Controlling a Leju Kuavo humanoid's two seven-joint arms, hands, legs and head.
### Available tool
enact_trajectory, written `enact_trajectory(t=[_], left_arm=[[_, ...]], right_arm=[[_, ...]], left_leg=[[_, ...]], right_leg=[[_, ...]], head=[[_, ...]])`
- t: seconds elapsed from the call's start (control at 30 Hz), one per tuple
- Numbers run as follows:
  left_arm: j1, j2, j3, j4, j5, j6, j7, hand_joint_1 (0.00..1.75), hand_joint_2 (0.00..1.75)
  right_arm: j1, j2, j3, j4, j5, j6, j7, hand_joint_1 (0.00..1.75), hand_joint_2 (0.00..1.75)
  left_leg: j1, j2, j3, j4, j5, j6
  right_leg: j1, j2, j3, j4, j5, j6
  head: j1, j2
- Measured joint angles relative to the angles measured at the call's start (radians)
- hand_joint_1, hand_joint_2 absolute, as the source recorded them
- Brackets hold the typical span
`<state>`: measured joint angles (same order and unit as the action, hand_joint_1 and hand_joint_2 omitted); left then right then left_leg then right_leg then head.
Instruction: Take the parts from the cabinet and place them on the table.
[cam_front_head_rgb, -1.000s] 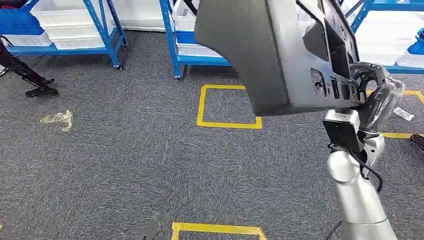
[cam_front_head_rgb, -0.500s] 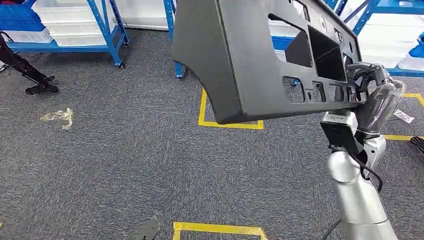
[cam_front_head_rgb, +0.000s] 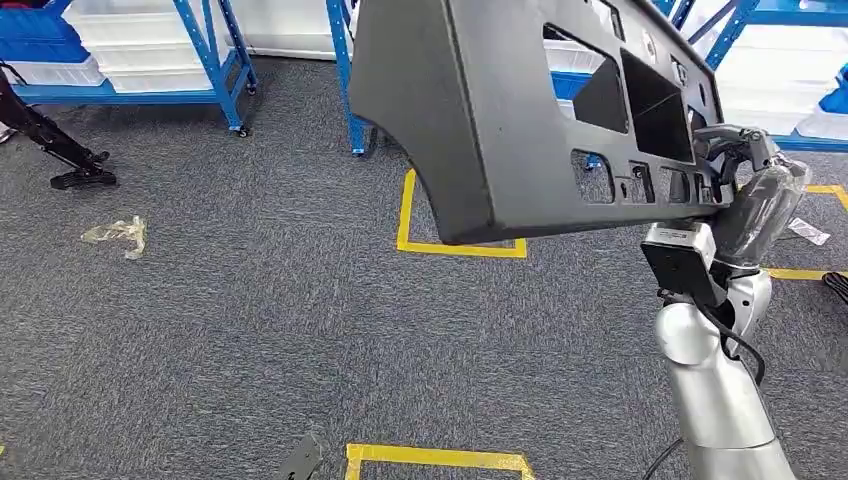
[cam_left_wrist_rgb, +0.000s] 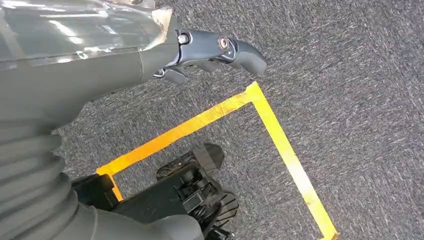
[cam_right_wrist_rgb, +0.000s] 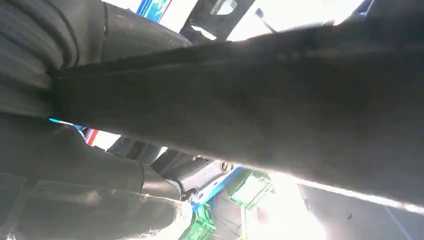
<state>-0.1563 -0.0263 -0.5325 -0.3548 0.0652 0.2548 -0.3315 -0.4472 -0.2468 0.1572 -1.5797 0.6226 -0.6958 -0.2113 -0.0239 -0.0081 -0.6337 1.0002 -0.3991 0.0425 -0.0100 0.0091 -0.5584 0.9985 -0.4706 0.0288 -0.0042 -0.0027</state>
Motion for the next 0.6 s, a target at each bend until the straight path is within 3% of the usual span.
enact_trajectory(t=[0.6], left_arm=[[0.0, 0.0, 0.0, 0.0, 0.0, 0.0, 0.0, 0.0, 1.75]], right_arm=[[0.0, 0.0, 0.0, 0.0, 0.0, 0.0, 0.0, 1.75, 1.75]], left_leg=[[0.0, 0.0, 0.0, 0.0, 0.0, 0.0]], right_leg=[[0.0, 0.0, 0.0, 0.0, -0.001, 0.001]], head=[[0.0, 0.0]])
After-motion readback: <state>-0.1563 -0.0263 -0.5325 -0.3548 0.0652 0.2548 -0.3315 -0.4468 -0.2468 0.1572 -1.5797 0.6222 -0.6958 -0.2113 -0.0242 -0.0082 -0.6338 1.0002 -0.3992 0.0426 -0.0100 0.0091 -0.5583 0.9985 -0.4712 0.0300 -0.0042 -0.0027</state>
